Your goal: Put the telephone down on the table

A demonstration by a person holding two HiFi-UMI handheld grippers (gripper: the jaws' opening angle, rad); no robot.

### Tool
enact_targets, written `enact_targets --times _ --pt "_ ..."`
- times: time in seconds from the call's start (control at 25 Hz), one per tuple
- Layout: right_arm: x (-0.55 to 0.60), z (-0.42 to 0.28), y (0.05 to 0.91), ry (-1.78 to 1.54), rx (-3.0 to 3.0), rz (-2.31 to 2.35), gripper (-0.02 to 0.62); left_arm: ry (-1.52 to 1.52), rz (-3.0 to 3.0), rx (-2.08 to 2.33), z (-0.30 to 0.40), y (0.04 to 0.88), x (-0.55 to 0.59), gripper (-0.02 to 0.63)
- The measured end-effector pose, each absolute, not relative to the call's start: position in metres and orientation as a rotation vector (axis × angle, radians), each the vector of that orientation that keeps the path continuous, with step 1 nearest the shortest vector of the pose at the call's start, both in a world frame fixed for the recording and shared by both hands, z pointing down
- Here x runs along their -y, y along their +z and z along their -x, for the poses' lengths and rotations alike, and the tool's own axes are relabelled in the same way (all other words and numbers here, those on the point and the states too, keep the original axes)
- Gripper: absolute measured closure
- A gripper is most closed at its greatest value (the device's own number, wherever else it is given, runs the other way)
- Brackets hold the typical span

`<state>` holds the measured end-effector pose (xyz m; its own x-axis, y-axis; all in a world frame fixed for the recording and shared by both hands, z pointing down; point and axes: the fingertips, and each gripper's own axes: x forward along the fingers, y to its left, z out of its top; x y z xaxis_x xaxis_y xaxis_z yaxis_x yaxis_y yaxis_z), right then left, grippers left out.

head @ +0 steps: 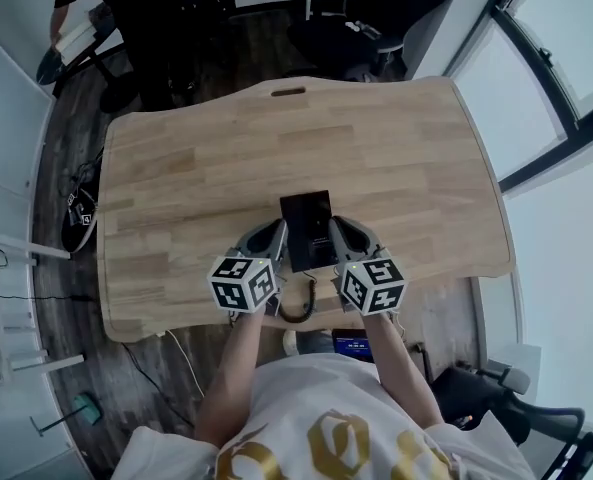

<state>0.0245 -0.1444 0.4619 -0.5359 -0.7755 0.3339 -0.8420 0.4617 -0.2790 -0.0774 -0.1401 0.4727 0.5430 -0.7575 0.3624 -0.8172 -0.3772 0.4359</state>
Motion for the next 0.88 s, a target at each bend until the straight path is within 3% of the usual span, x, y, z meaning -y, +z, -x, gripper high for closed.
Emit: enact_targets --times 0.24,0.88 --pt "0.11 -0.016 0.424 0.467 2.568 -1.457 0.583 0.183 -2.29 1.379 0.09 0.448 0.11 0.597" --pt "0.065 -0.004 0.403 0.422 2.6 -1.494 0.584 0.116 -2.391 1.413 0.104 0.409 0.072 0.597"
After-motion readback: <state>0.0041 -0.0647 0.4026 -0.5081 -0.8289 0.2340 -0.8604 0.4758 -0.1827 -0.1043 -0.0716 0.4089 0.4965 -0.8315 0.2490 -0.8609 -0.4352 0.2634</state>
